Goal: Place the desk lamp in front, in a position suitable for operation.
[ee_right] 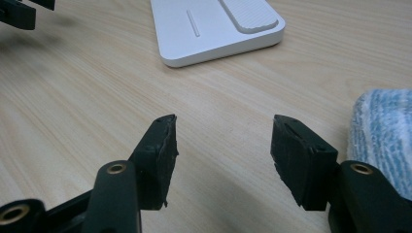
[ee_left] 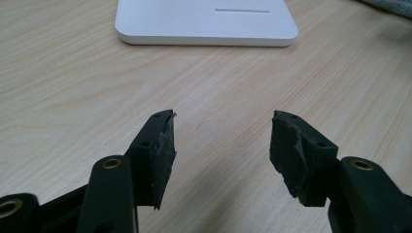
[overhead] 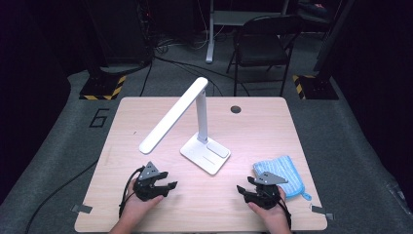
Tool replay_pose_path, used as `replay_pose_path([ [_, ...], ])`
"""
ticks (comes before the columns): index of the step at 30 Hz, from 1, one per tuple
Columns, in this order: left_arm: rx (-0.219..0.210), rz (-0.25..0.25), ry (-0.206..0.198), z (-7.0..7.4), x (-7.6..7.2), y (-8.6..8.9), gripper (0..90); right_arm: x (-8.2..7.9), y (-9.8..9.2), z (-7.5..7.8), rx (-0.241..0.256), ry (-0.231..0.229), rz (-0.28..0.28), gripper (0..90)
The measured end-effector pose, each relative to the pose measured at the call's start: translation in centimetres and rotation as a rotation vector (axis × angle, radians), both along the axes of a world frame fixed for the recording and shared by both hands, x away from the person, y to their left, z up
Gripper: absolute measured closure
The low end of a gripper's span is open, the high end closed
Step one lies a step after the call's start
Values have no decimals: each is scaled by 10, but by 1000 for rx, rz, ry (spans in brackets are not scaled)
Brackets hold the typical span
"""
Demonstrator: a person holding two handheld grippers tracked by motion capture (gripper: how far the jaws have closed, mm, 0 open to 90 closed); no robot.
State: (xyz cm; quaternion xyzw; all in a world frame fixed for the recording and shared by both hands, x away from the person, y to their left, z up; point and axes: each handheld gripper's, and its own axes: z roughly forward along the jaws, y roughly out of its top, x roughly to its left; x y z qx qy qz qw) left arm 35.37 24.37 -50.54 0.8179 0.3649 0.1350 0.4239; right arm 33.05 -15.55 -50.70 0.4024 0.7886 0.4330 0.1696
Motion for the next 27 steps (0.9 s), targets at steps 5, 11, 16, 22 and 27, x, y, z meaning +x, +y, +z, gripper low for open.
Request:
replay_pose_path([
  [5,0,0,-12,3,-1,0,409,-3,0,3,14,-4,20,431],
  [11,-9,10,-5,4,0,3,398,-1,4,5,27,-2,39,427],
  [16,-16,14,4,7,4,6,399,-3,8,8,29,-2,58,425],
  [22,-34,9,-1,13,9,5,403,-8,20,9,-14,-33,78,430],
  [27,-35,19,-7,17,13,3,428,-2,27,14,12,-24,64,419],
])
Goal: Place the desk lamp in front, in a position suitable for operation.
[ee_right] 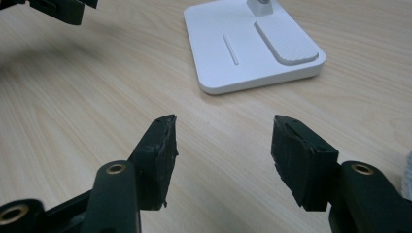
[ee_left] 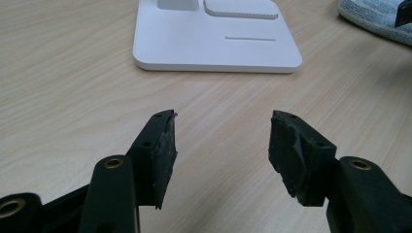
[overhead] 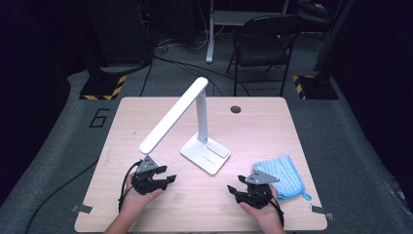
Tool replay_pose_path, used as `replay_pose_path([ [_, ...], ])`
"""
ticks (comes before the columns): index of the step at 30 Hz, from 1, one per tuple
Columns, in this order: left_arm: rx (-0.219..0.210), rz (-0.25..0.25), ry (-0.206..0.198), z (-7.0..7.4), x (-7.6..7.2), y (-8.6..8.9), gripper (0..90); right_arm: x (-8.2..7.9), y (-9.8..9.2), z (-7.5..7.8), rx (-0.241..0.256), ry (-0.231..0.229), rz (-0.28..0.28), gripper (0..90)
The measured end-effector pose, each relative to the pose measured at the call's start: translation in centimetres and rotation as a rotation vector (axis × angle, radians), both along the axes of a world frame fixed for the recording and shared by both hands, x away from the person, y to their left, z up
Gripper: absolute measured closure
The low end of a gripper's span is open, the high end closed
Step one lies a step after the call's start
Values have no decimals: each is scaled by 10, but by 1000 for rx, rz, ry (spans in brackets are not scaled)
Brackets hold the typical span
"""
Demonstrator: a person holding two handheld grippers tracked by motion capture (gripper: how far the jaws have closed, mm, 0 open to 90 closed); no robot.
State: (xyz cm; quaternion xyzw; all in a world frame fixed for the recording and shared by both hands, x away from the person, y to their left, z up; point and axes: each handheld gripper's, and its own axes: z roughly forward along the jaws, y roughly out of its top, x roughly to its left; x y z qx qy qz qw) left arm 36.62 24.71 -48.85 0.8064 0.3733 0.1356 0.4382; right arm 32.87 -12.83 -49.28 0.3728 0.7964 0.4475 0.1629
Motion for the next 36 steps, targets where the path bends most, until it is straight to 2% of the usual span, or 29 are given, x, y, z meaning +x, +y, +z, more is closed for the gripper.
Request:
replay_pose_path([
  [3,1,-6,-1,2,5,0,427,7,3,3,23,-2,-1,414],
  [4,-9,6,-2,2,6,-1,423,9,4,3,32,4,5,411],
  [6,-9,12,-14,2,10,-1,416,12,9,2,30,16,5,403],
  [7,-11,14,-4,2,12,-2,412,13,10,2,26,19,9,398],
  [10,-4,11,-8,2,17,-3,402,16,15,0,9,37,19,392],
  [11,-20,20,-1,2,19,-4,398,17,17,-1,9,32,24,386],
  [13,-26,15,8,2,23,-4,391,19,20,0,2,34,16,381],
  [14,-46,26,22,2,24,-6,391,21,21,1,-1,32,22,374],
  [15,-40,27,12,2,25,-6,391,22,22,1,1,32,18,373],
  [16,-40,27,12,2,25,-6,391,24,23,2,0,30,21,368],
  [17,-59,31,17,2,27,-9,391,27,25,1,0,21,7,352],
  [18,-53,25,21,2,27,-9,391,29,26,1,8,22,-6,351],
  [20,-64,34,15,2,26,-12,391,34,27,0,19,16,-17,351],
  [21,-53,21,18,2,26,-12,391,37,27,0,28,21,-22,352],
  [22,-28,7,1,2,26,-10,391,40,27,1,34,25,-25,360],
  [23,-29,6,8,2,24,-10,391,44,27,1,38,17,-29,370],
  [24,-25,4,6,1,23,-10,391,45,28,2,37,18,-32,379],
  [26,-15,3,2,0,20,-9,391,53,30,4,22,-9,-32,403],
  [27,-22,12,8,-1,18,-9,391,54,31,5,22,3,-28,406],
  [29,-12,3,2,0,16,-6,392,62,34,5,6,-15,-34,409],
  [31,-24,5,8,0,13,-5,392,67,35,6,1,-15,-42,411],
  [33,-20,0,-2,1,12,-4,392,72,36,7,6,-19,-42,411],
  [34,-24,-3,7,1,11,-4,392,76,37,7,5,-16,-46,409],
  [35,-36,10,1,0,10,-5,392,79,38,7,9,-11,-55,406],
  [36,-24,0,-5,0,10,-4,392,83,38,7,5,-15,-59,407],
])
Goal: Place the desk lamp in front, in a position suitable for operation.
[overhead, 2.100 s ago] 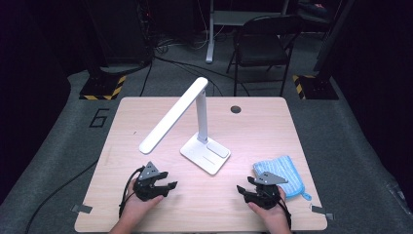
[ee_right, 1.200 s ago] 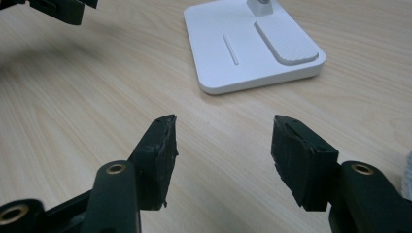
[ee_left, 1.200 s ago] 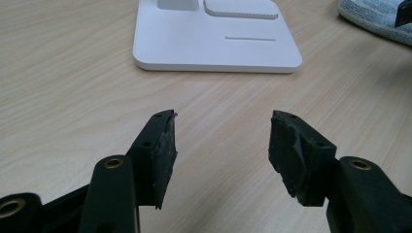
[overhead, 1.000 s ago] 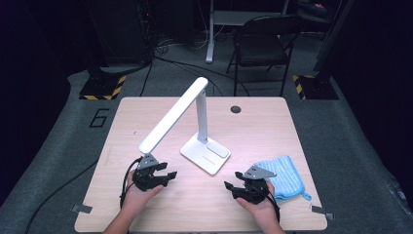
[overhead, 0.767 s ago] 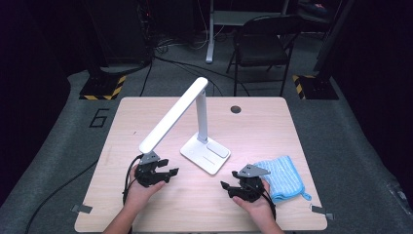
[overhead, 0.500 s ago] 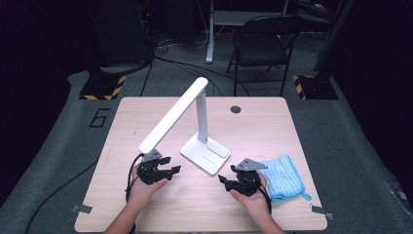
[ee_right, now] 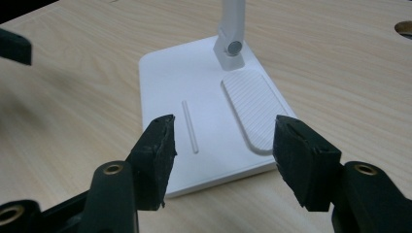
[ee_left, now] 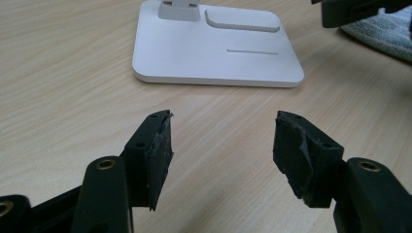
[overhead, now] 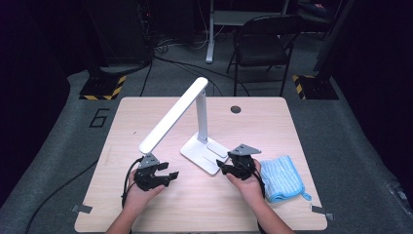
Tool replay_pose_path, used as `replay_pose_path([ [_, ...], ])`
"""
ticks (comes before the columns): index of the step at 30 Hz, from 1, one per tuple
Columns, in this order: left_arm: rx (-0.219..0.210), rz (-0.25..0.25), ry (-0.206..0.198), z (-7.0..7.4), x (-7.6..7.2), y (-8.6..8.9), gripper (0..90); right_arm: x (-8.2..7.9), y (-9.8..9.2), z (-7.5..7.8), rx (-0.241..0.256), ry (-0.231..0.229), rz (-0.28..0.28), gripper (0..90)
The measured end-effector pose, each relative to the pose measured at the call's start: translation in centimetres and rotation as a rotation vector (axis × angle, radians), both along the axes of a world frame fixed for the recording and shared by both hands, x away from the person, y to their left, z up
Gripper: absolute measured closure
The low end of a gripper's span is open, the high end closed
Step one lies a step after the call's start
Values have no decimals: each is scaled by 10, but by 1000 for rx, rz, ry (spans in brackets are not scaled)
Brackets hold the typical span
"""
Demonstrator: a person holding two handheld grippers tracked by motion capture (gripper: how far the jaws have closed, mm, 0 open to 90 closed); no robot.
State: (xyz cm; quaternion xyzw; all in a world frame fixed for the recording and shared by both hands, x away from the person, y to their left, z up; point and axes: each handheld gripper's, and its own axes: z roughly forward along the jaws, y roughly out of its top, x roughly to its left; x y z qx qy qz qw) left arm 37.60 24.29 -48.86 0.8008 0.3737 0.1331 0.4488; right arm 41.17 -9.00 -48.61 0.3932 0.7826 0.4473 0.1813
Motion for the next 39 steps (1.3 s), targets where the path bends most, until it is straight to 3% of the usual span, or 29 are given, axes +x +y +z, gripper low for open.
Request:
replay_pose_path([
  [1,-8,-1,13,0,-1,-1,392,4,1,-1,0,4,-4,407],
  [6,-5,-3,1,0,-2,-1,391,22,5,-7,-36,11,-19,416],
  [10,-2,-14,6,0,-3,0,391,32,5,-13,-33,23,-44,413],
  [18,-10,-11,12,-2,-2,1,391,45,6,-20,-46,26,-68,385],
  [19,-30,0,29,-2,-3,0,391,46,7,-20,-46,43,-70,383],
  [25,-22,-1,21,-3,-2,2,391,53,4,-28,-41,77,-84,392],
  [26,-35,4,32,-4,-3,1,391,55,3,-30,-45,73,-82,392],
  [27,-14,-8,17,-4,-2,2,391,55,3,-31,-31,82,-84,392],
  [31,-7,-15,22,-4,-2,1,391,58,4,-32,-4,95,-78,403],
  [39,-18,-6,30,-6,-3,-1,391,57,5,-32,-2,98,-80,421],
])
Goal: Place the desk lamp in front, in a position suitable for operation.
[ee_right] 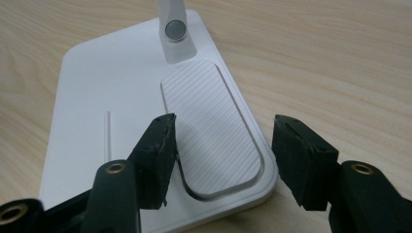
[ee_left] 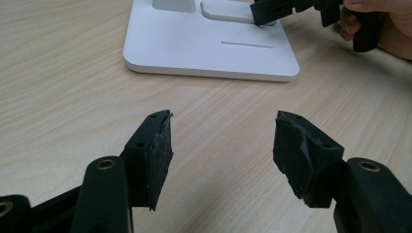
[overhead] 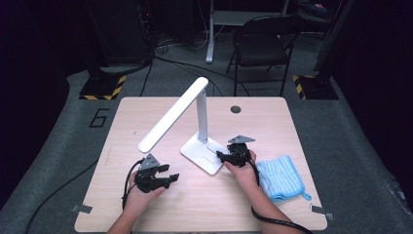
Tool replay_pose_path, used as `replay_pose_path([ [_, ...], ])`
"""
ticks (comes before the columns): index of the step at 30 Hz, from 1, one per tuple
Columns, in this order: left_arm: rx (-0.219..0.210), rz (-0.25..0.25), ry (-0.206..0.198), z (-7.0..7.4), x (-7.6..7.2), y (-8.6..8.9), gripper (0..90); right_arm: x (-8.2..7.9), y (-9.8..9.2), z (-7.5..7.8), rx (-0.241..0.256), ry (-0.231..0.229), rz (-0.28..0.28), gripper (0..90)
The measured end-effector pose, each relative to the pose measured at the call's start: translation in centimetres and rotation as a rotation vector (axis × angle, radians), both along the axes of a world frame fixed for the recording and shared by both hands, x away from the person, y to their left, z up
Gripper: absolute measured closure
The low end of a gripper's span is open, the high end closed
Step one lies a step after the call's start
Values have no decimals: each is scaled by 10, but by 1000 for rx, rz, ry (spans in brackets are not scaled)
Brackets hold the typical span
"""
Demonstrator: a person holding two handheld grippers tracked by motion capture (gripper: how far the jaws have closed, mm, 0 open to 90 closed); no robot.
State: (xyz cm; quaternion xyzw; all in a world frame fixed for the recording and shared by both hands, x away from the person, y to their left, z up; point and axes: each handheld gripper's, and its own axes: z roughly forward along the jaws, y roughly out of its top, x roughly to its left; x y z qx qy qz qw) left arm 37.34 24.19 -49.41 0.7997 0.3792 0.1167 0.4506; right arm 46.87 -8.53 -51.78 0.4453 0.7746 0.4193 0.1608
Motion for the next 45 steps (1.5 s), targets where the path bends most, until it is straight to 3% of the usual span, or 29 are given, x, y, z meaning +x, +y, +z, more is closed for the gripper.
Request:
replay_pose_path([
  [5,13,-13,-8,1,0,0,391,-5,1,2,-9,20,11,443],
  [12,16,-13,-9,1,1,0,391,-12,7,3,-45,9,29,456],
  [18,6,-8,-1,0,0,-1,391,-6,9,3,1,40,3,449],
  [28,14,-12,-9,0,1,1,391,1,16,4,-42,11,16,456],
  [45,8,-5,-5,0,0,0,391,-19,17,4,-44,23,-10,457],
])
